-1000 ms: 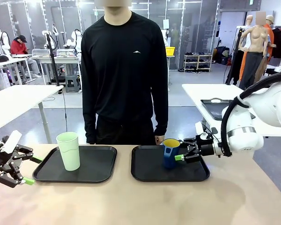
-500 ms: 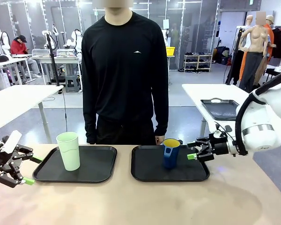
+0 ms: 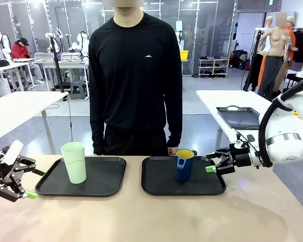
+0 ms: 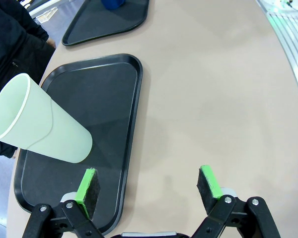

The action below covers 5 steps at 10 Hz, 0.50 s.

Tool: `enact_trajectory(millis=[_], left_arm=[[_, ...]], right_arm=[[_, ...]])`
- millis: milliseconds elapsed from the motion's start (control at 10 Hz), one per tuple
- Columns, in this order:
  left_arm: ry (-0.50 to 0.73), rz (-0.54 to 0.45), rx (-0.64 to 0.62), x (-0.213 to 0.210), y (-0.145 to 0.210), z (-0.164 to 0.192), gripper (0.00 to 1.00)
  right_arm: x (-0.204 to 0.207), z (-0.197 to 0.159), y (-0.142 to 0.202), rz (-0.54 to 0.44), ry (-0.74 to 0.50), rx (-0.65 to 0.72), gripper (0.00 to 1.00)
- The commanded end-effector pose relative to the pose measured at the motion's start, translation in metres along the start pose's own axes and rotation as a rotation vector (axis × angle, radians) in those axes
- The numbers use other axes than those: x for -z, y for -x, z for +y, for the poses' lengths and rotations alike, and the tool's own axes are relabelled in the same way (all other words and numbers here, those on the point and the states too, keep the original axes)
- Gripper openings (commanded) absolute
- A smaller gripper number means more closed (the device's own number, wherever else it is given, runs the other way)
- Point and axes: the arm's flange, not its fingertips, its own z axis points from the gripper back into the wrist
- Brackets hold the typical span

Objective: Sort and store the cups by type.
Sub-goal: Pick up the Handle plastic cup and place it into the empty Flat Tray.

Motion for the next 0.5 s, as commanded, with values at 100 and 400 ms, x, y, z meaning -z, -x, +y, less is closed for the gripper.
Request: enact_trajectory(millis=[100, 400], left_arm=[[-0.006, -0.007, -0.003, 0.0011, -0.0004, 0.0000, 1.00], [-0.006, -0.007, -0.003, 0.0011, -0.0004, 0.0000, 1.00]], right_arm=[[0.0022, -0.0028, 0.0000, -0.007, -0.006, -0.002, 1.00], [0.0022, -0.0028, 0.0000, -0.007, -0.006, -0.002, 1.00]])
